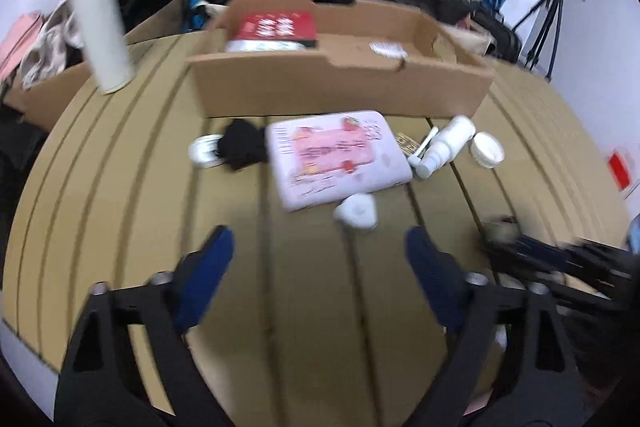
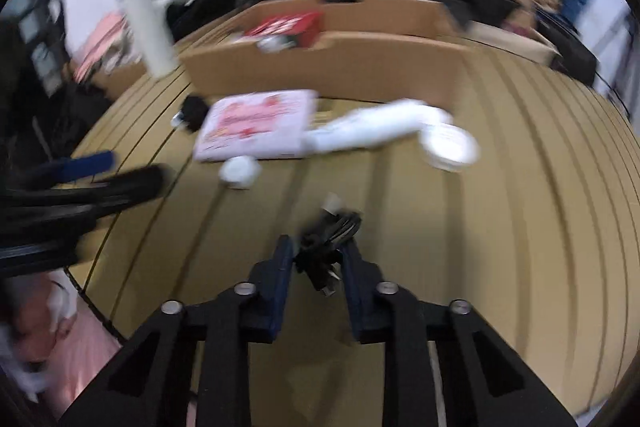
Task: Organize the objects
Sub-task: 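Grasp the black cable with the right gripper while the left grasps a white cap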
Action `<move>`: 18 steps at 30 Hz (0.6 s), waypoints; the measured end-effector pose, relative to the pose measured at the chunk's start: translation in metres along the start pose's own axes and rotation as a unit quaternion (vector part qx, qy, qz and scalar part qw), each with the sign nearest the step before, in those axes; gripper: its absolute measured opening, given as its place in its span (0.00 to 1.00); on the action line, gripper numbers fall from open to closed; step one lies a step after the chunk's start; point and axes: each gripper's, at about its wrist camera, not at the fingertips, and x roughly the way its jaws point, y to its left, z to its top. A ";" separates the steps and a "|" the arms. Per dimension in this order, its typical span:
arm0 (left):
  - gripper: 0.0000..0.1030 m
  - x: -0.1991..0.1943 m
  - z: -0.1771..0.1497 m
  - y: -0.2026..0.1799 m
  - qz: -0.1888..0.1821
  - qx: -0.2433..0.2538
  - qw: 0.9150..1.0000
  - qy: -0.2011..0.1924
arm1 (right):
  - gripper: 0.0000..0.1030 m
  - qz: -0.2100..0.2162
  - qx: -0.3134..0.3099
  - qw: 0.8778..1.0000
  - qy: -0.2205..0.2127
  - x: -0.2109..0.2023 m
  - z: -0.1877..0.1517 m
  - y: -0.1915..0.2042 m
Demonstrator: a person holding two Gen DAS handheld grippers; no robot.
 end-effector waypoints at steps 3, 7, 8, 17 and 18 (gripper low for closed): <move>0.54 0.029 0.004 -0.015 0.001 -0.013 1.000 0.020 | 0.18 -0.007 0.028 1.000 0.000 -0.024 -0.012 -0.023; 0.22 0.036 0.002 -0.027 0.030 0.011 0.999 0.017 | 0.18 -0.003 0.024 1.000 -0.014 -0.044 -0.028 -0.032; 0.22 0.035 0.001 -0.028 0.030 0.012 0.999 0.020 | 0.18 -0.004 0.021 1.000 -0.019 -0.044 -0.030 -0.033; 0.22 -0.018 -0.020 -0.001 0.005 -0.036 0.999 0.022 | 0.71 0.019 0.080 0.996 -0.038 -0.045 -0.025 -0.061; 0.22 -0.028 -0.023 0.004 0.005 -0.041 0.999 0.018 | 0.85 0.011 0.074 0.997 -0.035 -0.044 -0.025 -0.060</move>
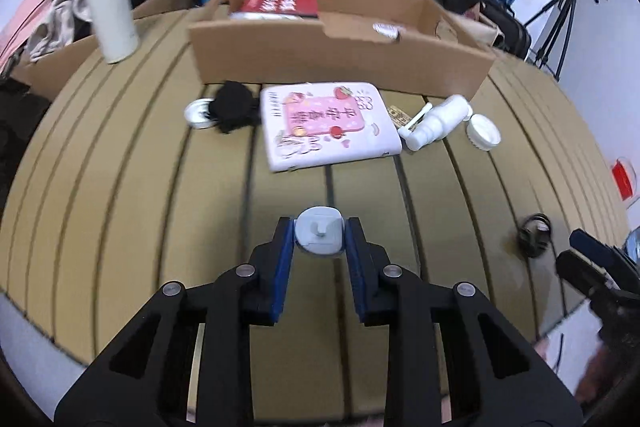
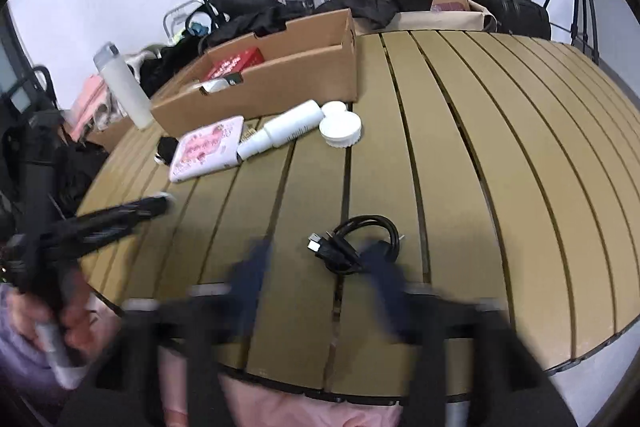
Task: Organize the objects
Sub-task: 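Grasp the black cable with the right gripper while the left grasps a white cap, then drop the black cable into the tray with the right gripper while the left drops the cap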
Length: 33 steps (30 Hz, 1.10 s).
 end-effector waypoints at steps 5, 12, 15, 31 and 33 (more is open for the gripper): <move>0.22 -0.035 -0.009 0.018 0.002 -0.015 1.000 -0.018 | 0.85 -0.099 -0.031 0.995 0.001 0.017 0.001 0.002; 0.22 -0.063 -0.020 0.021 0.005 -0.014 0.999 -0.033 | 0.62 -0.129 -0.055 0.990 0.029 0.051 0.002 0.009; 0.22 -0.076 -0.025 0.020 0.002 -0.012 0.999 -0.044 | 0.60 -0.122 -0.047 0.991 0.030 0.042 -0.002 0.006; 0.22 -0.113 0.090 -0.004 -0.096 0.040 0.991 -0.079 | 0.59 -0.067 -0.081 0.993 -0.059 -0.073 0.066 0.030; 0.22 -0.098 0.136 -0.011 -0.122 0.038 0.990 -0.066 | 0.59 -0.044 -0.097 0.992 -0.070 -0.071 0.103 0.036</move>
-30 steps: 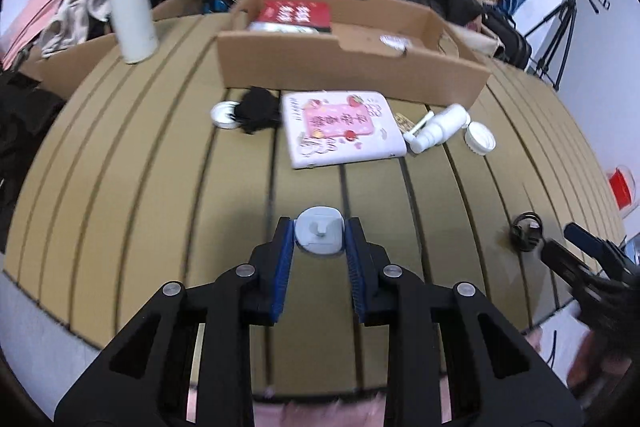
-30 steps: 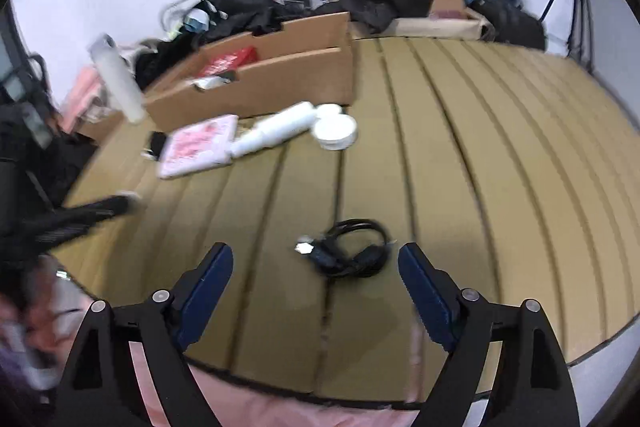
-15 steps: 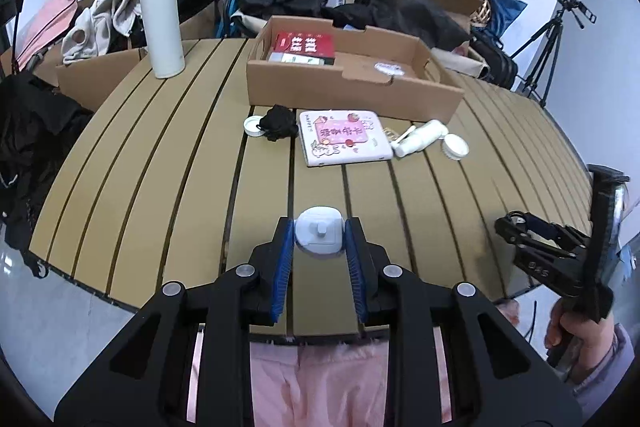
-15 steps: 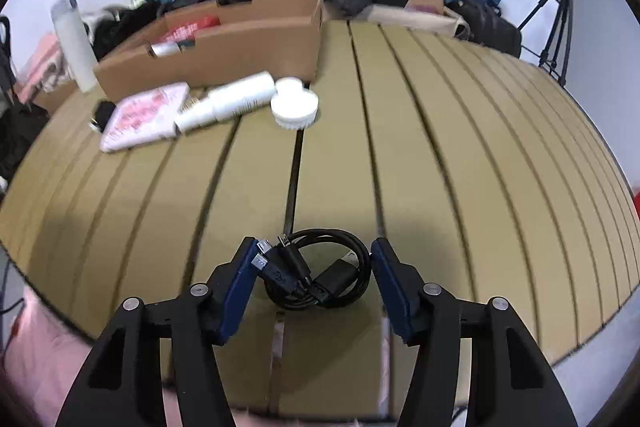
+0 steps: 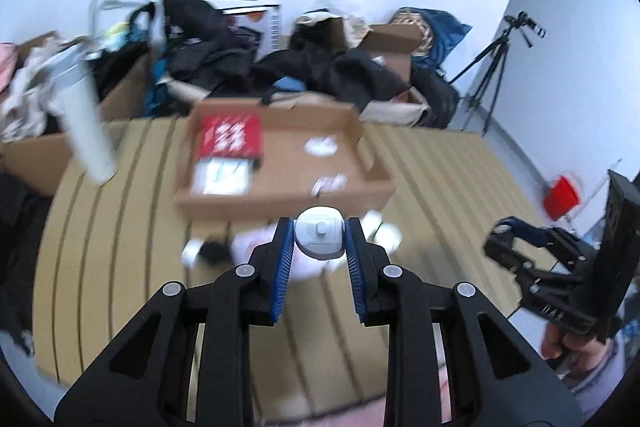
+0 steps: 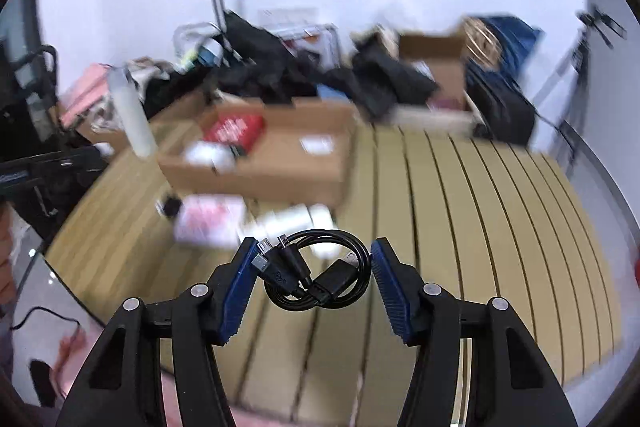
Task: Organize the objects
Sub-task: 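Drop the black cable into the tray with the right gripper while the left drops the cap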
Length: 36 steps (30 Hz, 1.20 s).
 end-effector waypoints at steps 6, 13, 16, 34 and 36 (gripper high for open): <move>0.22 0.135 0.089 0.029 -0.011 -0.058 0.995 0.086 | 0.59 0.041 0.014 0.998 0.041 0.097 0.112 -0.008; 0.22 0.273 0.118 0.073 0.046 -0.078 0.986 0.142 | 0.60 0.011 0.033 0.990 0.138 0.269 0.160 -0.007; 0.30 0.303 0.116 0.087 0.060 -0.083 0.982 0.160 | 0.64 -0.013 0.023 0.987 0.158 0.319 0.159 -0.009; 0.85 0.109 0.108 0.096 0.209 0.048 0.972 0.100 | 0.81 -0.011 0.001 0.992 0.130 0.184 0.165 -0.040; 0.85 0.073 0.098 0.103 0.237 0.044 0.966 0.090 | 0.81 -0.030 -0.001 0.991 0.131 0.153 0.156 -0.045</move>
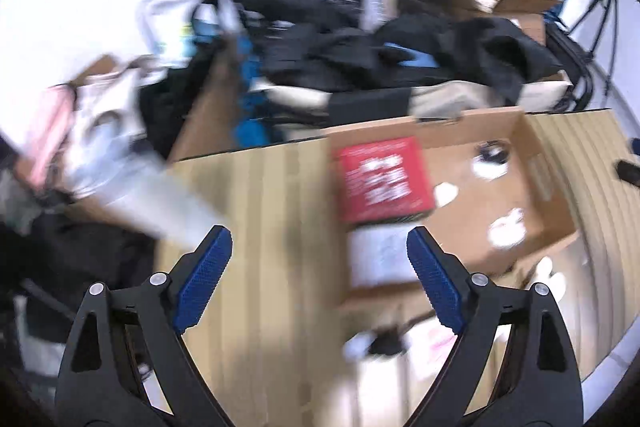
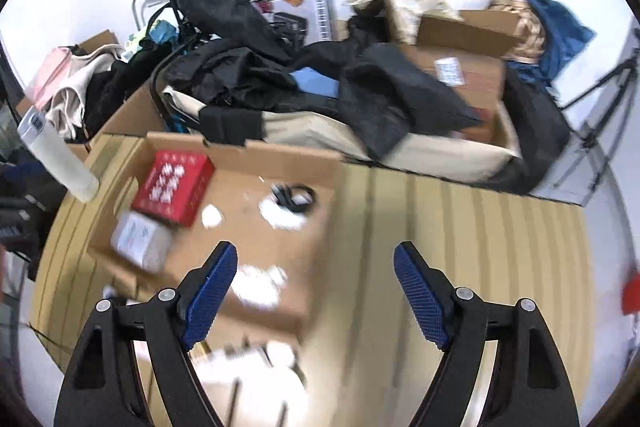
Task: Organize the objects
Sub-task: 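Drop the black cable into the tray with the right gripper while the left drops the cap, then withdraw both grippers from the tray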
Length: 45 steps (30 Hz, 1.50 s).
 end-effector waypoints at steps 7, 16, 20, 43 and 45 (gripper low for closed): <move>0.85 -0.088 -0.070 0.034 -0.022 -0.028 0.999 -0.026 | 0.81 0.008 0.017 1.000 -0.025 -0.091 -0.057 0.009; 0.85 -0.228 -0.147 0.065 -0.072 -0.032 0.992 -0.101 | 0.81 -0.012 -0.055 0.994 -0.090 -0.257 -0.162 0.019; 0.86 -0.279 -0.160 0.082 -0.101 -0.059 0.986 -0.115 | 0.81 -0.027 -0.043 0.989 -0.136 -0.340 -0.194 0.003; 1.00 -0.186 -0.330 0.005 -0.108 -0.023 0.981 -0.158 | 0.81 0.044 0.021 0.990 -0.131 -0.194 -0.367 0.081; 1.00 -0.170 -0.321 0.003 -0.116 -0.038 0.981 -0.148 | 0.81 0.034 0.028 0.989 -0.144 -0.187 -0.359 0.080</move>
